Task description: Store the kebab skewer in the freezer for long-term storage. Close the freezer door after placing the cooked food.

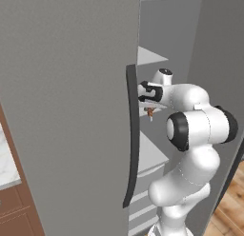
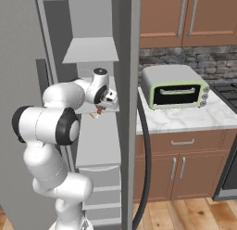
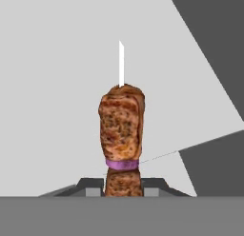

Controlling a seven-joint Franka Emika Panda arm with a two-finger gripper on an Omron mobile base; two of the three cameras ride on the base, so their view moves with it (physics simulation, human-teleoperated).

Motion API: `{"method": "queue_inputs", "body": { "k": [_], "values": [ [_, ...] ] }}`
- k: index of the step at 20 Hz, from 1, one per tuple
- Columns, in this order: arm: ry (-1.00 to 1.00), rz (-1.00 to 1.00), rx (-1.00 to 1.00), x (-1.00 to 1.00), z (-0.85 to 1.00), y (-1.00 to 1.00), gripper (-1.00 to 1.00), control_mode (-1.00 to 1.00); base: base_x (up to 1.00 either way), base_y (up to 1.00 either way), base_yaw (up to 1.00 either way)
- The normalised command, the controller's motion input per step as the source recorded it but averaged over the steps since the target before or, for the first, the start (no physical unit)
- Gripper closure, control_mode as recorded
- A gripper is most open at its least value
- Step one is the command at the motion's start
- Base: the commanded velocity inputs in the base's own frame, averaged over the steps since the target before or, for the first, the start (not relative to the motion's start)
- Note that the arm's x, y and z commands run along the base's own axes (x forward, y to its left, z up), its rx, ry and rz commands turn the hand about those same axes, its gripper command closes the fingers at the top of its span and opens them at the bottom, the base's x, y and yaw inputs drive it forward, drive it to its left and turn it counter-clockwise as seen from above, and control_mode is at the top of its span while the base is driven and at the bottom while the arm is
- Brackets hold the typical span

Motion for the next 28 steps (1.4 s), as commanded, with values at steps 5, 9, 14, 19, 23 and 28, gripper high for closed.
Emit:
{"method": "queue_inputs", "body": {
  "k": [5, 9, 14, 19, 23, 28],
  "values": [
    [0.0, 0.0, 0.0, 0.45, -0.11, 0.05, 1.0, -1.0, 0.0, 0.0, 0.0],
    [0.0, 0.0, 0.0, 0.56, -0.03, 0.0, 1.0, -1.0, 0.0, 0.0, 0.0],
    [0.0, 0.0, 0.0, 0.59, -0.09, 0.0, 1.0, -1.0, 0.0, 0.0, 0.0],
    [0.0, 0.0, 0.0, 0.5, -0.23, 0.05, 1.0, -1.0, 0.0, 0.0, 0.0],
    [0.0, 0.0, 0.0, 0.43, -0.28, 0.1, 1.0, -1.0, 0.0, 0.0, 0.0],
    [-0.06, 0.0, 0.0, 0.41, -0.21, 0.0, 1.0, -1.0, 0.0, 0.0, 0.0]
  ]
}}
